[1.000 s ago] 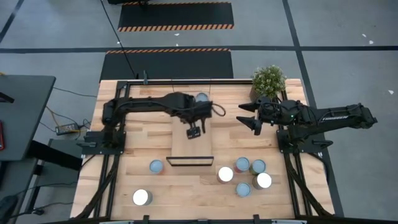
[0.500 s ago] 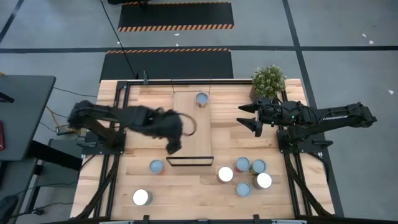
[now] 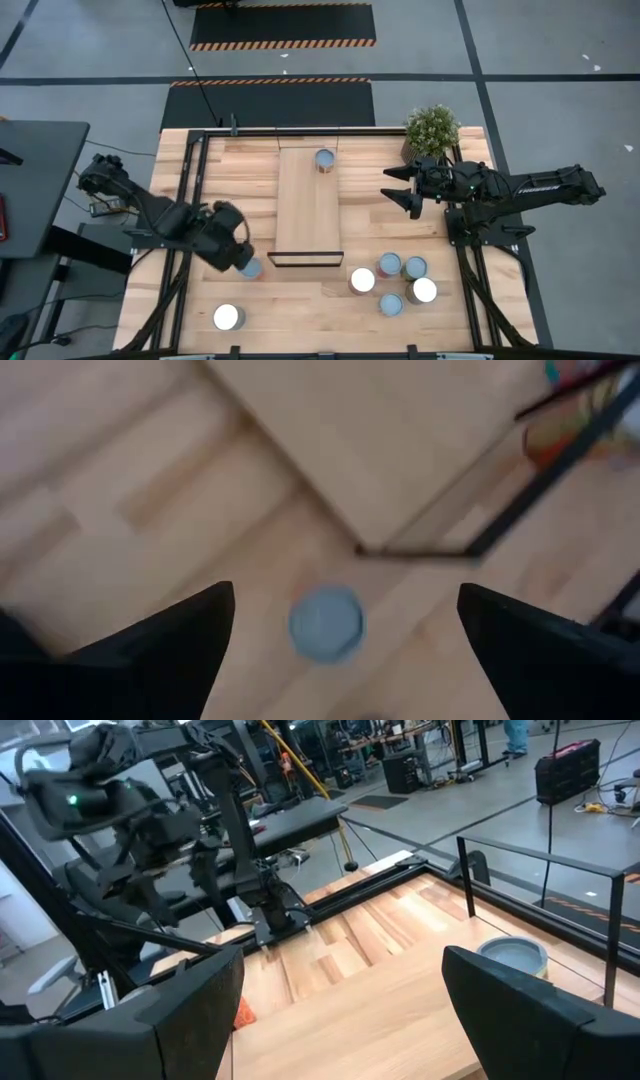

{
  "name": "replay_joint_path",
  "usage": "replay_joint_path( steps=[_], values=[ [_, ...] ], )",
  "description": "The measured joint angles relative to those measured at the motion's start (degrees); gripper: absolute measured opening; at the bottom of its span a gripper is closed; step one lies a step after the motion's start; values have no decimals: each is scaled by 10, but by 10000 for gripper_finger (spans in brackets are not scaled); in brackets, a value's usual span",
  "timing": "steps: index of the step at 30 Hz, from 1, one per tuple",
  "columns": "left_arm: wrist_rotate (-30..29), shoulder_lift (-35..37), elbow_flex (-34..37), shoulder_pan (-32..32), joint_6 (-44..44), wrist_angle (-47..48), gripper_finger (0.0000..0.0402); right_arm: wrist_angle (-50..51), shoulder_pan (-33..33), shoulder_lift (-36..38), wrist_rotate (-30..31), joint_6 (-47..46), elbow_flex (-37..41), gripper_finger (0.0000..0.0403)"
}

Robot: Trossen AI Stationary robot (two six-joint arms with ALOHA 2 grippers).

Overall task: Pick and place cans onto a shelf
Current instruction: Put the orange can on the shelf

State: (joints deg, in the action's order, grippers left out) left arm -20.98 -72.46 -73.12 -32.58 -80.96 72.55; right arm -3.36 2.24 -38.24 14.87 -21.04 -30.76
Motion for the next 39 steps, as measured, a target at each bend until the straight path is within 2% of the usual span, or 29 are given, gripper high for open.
replay_joint_path(
  steps=[5,12,20,30,39],
  values=[
    [50,2,39,-50,-74,-11,388,0,0,0,0,0,0,348],
    [123,1,111,-80,-150,-116,388,6,0,-3,-15,3,0,348],
    [133,1,168,-98,-185,-201,388,4,15,-25,-26,4,0,348],
    [126,-4,174,-93,-106,-216,388,-1,23,-36,-26,3,0,348],
    [152,-77,174,-68,-22,-217,388,-9,23,-38,-13,2,0,348]
  ],
)
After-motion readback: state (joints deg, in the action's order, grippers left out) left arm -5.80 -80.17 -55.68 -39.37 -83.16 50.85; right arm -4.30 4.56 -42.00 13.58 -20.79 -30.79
